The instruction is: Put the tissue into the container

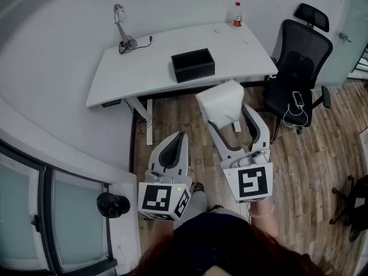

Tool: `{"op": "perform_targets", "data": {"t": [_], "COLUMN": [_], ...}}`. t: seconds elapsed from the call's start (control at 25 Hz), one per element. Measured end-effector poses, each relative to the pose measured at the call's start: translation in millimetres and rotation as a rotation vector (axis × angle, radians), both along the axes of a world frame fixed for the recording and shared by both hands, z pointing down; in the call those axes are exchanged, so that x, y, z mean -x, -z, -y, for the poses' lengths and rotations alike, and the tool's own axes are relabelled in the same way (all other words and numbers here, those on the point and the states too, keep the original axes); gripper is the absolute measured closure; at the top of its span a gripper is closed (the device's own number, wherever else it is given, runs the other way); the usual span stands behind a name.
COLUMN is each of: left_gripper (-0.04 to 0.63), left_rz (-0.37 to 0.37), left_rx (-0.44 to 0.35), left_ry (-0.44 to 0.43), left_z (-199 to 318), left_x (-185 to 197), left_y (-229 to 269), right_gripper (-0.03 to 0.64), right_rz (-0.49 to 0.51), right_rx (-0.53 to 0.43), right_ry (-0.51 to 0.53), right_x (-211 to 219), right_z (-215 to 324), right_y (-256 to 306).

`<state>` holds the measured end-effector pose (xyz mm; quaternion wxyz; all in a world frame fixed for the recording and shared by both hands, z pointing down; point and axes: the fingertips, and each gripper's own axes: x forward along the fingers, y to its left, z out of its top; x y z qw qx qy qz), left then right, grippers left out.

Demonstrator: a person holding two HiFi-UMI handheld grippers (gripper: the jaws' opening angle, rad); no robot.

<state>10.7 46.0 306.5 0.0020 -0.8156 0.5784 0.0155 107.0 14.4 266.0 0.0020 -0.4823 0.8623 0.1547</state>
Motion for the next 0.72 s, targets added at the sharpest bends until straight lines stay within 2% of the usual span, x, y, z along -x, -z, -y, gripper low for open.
{"op": "perform_targets", "data": {"t": [0.2, 0.72], "left_gripper": [0.563, 0.563], "left_rz": [-0.008, -0.017], "left_rx": [0.009, 0.008], "left_ry": [-0.008, -0.041], "left_z": [17, 76], "left_x": [11, 56], "left_y": [-3, -6], "right_gripper": [0.265, 0.265], "right_rz": [0.033, 0.001], "right_rx": [0.026, 0.039], "right_ry": [-0.004, -0.038], "right_x": [9, 51], "right_z": [17, 75], "right_y": [-4, -12]}}
